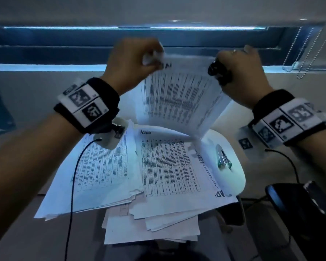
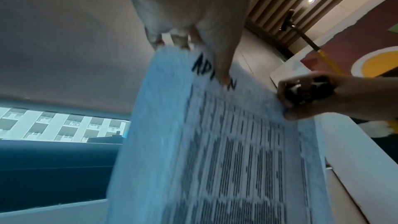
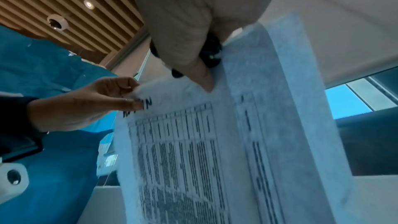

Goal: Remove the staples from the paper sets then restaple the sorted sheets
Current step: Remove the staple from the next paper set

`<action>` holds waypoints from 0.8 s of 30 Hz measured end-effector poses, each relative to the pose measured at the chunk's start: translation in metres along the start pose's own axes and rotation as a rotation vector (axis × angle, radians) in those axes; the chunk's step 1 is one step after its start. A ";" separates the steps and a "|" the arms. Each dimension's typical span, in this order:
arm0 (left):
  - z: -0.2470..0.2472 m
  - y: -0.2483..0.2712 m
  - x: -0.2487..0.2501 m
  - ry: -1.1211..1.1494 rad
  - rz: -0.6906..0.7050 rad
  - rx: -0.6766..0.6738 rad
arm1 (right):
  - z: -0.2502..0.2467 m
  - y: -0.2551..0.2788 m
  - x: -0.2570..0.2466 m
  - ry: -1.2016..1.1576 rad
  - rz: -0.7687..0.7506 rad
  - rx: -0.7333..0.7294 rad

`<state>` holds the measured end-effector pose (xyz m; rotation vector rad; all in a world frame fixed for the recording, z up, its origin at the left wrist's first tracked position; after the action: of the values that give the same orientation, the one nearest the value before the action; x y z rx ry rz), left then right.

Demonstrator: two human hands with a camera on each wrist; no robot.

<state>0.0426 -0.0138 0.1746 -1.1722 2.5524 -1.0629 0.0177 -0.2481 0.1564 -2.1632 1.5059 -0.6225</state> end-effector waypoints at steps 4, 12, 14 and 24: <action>0.000 0.014 0.000 0.064 0.005 -0.137 | 0.004 0.014 0.008 -0.148 -0.018 -0.039; -0.011 0.006 -0.004 0.131 -0.190 -0.453 | -0.007 0.007 0.015 -0.524 0.052 -0.268; -0.009 0.004 -0.002 0.023 -0.227 -0.605 | -0.006 0.006 0.017 -0.576 0.081 -0.292; -0.017 0.008 -0.019 0.100 -0.464 -1.040 | -0.007 0.014 0.014 -0.672 0.089 -0.426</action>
<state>0.0440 0.0120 0.1793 -2.0014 3.0334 0.3268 0.0075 -0.2664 0.1555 -2.2440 1.4078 0.4697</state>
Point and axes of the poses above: each hand's wrist, its own y-axis away from the middle knuckle, its own z-axis out of the palm, x = y × z, the point moved 2 cm from there along -y, towards the middle knuckle, and after that the axes turned 8 degrees about -x, right-handed, at the moved point
